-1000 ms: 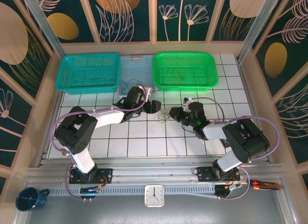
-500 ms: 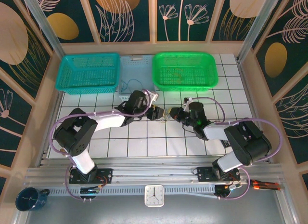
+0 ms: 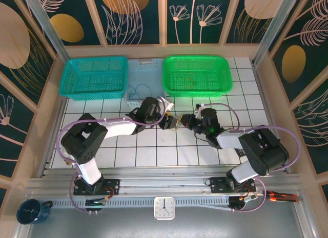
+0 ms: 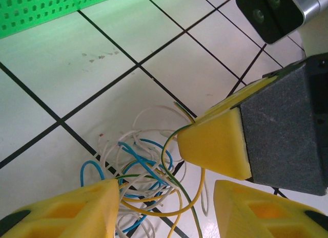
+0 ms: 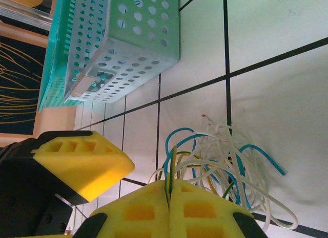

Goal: Untangle the cables

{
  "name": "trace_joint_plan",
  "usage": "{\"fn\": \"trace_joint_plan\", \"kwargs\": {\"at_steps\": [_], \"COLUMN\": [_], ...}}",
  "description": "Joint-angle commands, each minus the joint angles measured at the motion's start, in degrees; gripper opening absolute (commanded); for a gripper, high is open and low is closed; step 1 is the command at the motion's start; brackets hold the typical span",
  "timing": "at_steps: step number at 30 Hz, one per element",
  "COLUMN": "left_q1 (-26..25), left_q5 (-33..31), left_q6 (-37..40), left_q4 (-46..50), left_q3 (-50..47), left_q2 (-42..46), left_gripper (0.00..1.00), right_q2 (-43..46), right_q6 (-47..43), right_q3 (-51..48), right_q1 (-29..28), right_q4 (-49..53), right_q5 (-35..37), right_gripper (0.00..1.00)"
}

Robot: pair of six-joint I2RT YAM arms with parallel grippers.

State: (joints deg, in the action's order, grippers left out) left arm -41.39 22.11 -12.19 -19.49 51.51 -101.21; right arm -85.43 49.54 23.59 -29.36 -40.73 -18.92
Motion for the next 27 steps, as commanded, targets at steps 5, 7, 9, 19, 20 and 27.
{"fn": "trace_joint_plan", "kwargs": {"at_steps": [5, 7, 9, 19, 20, 27], "left_q1": [-0.83, -1.03, -1.11, -1.36, -1.35, -1.42], "left_q5": [1.07, 1.01, 0.84, 0.57, 0.57, 0.48], "left_q6": [2.41, 2.67, 2.86, 3.26, 3.23, 2.89], "left_q4": [-0.36, -0.37, -0.21, -0.71, -0.81, -1.58], "left_q3": [2.15, 2.39, 2.72, 2.81, 2.77, 2.64], "left_q2": [-2.10, -2.53, -2.88, -4.59, -4.76, -5.74], "left_gripper": [0.50, 0.49, 0.47, 0.41, 0.40, 0.38], "right_q2": [0.90, 0.81, 0.70, 0.63, 0.78, 1.14], "right_q6": [-1.54, -1.47, -1.47, -1.49, -1.48, -1.50], "right_q3": [2.05, 2.16, 2.26, 2.54, 2.51, 2.52], "right_q1": [-0.44, -0.50, -0.46, -0.52, -0.59, -0.61], "right_q4": [0.61, 0.63, 0.65, 0.78, 0.78, 1.09], "right_q5": [1.08, 1.08, 1.01, 0.99, 0.99, 0.99], "right_gripper": [0.02, 0.03, 0.02, 0.03, 0.03, 0.03]}}
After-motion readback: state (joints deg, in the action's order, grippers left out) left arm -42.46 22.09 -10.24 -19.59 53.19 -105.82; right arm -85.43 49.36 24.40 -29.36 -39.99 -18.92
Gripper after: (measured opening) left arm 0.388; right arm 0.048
